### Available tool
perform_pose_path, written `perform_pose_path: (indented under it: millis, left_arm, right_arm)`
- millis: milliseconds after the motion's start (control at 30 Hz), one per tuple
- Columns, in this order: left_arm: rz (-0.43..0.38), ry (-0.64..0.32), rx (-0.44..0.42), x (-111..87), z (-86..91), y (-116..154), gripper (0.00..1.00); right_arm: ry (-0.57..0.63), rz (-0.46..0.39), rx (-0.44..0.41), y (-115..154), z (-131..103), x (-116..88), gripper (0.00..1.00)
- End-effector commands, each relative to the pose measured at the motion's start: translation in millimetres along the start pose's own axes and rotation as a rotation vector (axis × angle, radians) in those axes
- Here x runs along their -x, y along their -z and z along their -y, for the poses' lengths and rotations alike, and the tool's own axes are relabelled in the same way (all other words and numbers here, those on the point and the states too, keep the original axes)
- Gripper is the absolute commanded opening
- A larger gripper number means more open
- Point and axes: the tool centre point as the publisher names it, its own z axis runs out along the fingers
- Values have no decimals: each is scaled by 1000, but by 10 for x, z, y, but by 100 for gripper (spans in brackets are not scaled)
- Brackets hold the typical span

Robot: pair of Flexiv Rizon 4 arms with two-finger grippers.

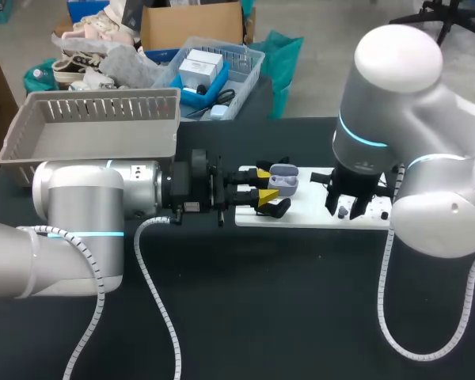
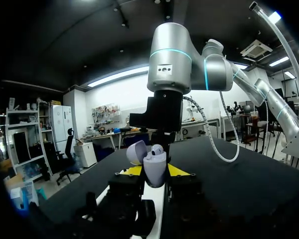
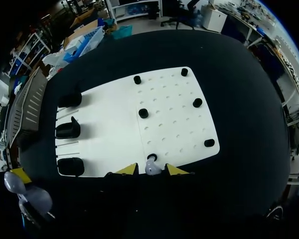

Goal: Pick up each earbud case from the left stands, insert the matching earbuds, close the lid, and place the case in the box.

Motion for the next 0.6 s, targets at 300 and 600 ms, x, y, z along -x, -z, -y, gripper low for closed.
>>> perform_pose_path:
  millis: [300, 600]
  left_arm:
    - [2, -1, 0, -8, -6, -3, 0]
    - [2, -1, 0, -8, -6, -3, 0]
  right_arm:
    - [-12, 6, -11, -44, -16, 22, 28]
    - [-14, 10, -15, -51, -19, 40, 22]
